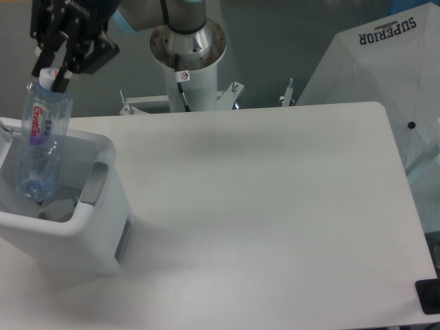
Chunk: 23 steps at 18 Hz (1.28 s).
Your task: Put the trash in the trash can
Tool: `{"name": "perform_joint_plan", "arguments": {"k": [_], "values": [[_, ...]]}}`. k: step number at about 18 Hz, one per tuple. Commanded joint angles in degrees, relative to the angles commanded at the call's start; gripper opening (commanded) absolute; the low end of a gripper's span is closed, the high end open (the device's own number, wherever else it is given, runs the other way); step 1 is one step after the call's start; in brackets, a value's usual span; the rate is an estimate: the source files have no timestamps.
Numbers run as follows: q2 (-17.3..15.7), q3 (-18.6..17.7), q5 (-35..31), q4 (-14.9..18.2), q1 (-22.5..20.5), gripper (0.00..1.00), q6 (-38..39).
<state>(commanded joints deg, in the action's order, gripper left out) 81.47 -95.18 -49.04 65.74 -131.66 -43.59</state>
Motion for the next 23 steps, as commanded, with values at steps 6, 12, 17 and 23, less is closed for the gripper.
{"name": "perform_joint_plan", "arguments": {"k": [6,12,17,23], "values": [[1.3,-0.3,-0.8,-0.5,0.5,0.85,-1.1],[2.1,0.5,-3.3,-0.7,0.5,1.0,-0.9],[5.3,2.9,-8.9,-1.9,-1.0,1.0,-1.0],[11.5,4.8,-14.8,-3.3,-8.9,1.0,-2.6]]}}
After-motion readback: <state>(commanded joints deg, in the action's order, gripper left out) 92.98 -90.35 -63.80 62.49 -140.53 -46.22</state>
